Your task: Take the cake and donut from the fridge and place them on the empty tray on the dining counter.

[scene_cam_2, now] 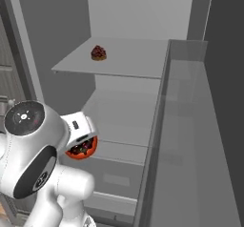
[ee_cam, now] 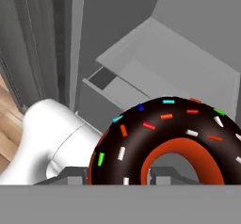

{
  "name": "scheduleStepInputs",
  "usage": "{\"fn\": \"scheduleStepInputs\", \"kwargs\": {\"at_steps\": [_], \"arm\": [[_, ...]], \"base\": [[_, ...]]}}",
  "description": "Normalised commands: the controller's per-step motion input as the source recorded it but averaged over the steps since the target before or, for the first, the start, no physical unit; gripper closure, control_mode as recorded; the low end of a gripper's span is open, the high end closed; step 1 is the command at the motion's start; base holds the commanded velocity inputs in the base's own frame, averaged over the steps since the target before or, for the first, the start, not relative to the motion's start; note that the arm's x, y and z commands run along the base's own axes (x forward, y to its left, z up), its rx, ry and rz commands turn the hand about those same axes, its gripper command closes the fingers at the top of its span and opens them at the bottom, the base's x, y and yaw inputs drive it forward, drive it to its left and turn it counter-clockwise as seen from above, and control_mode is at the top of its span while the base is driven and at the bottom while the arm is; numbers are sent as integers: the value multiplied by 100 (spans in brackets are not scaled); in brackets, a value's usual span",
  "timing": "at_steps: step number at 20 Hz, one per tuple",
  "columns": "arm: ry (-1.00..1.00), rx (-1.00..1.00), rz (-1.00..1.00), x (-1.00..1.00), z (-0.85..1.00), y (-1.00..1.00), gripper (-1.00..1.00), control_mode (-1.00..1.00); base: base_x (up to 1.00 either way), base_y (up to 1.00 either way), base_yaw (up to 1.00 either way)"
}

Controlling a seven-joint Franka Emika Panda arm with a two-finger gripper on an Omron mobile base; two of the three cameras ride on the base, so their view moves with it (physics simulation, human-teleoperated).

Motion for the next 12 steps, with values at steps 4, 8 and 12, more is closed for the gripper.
{"fn": "scheduleStepInputs", "kwargs": {"at_steps": [4,8,12], "arm": [[0,0,0,0,0,0,100,100],[0,0,0,0,0,0,100,100],[0,0,0,0,0,0,100,100]], "base": [[-14,29,8],[-1,45,2],[-16,42,0]]}}
